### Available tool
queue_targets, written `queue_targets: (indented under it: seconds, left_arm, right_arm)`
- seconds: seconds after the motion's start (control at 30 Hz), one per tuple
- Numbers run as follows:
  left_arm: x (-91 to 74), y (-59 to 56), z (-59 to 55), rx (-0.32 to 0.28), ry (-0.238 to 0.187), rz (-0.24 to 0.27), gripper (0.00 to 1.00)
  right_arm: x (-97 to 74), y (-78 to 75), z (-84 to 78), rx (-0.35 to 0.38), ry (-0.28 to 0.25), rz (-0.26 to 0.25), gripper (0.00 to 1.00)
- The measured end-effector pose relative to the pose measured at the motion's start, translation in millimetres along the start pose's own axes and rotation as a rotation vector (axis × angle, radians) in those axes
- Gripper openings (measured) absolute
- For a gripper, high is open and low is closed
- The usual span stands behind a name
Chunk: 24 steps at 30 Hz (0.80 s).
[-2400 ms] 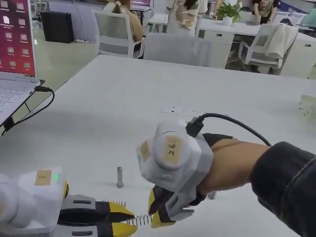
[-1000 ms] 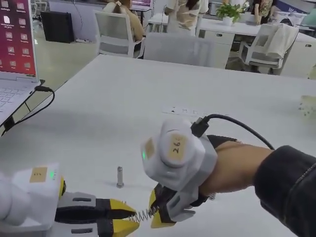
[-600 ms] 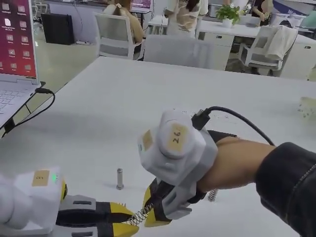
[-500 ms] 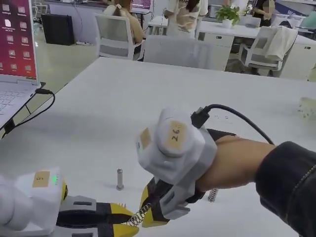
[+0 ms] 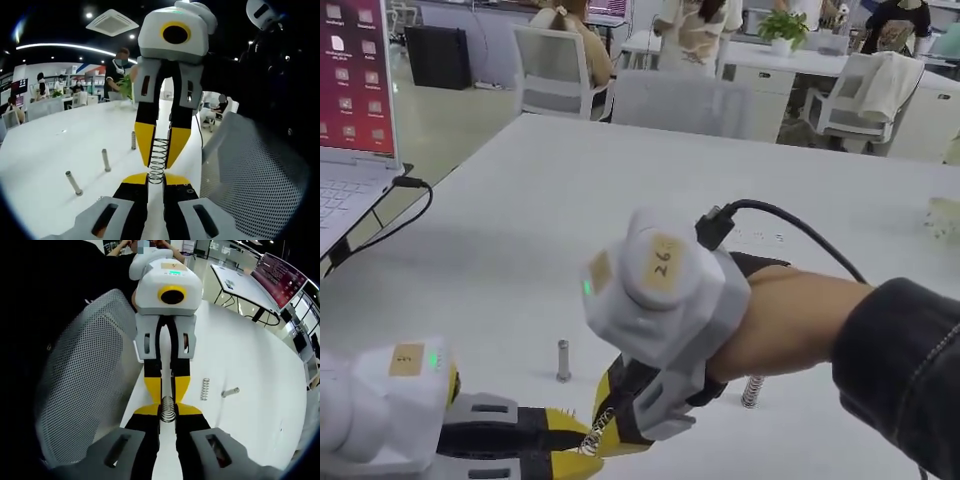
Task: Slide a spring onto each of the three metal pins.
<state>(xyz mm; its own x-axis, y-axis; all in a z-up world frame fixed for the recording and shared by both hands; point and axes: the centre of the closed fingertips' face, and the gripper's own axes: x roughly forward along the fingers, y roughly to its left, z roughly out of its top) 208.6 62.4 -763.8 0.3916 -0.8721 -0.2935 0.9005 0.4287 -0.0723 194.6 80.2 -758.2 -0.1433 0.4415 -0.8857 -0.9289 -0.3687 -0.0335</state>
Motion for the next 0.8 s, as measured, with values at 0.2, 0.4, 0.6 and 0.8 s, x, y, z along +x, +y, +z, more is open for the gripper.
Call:
queue_targets:
  seconds: [0.2,0.4,0.6,0.8]
  left_arm:
    - [0.3,0.6,-1.0,0.002,0.004,0.002,0.03]
    - [1.5,0.1,-1.3,0.001,0.006,0.001,0.03]
    - [1.9,0.5,-2.1,-0.003,0.008,0.003,0.03]
    - [2.1,0.5,-4.2,-0.007,0.017,0.005,0.05]
  right_arm:
    - [1.3,-0.6,2.0,-0.005,0.005,0.0,0.08]
    - [1.7,-0.2,2.7,-0.01,0.008,0.0,0.08]
    - [2.3,-0.8,1.5,-0.014,0.014,0.001,0.08]
    - [2.1,-1.5,2.5,-0.019,0.015,0.0,0.08]
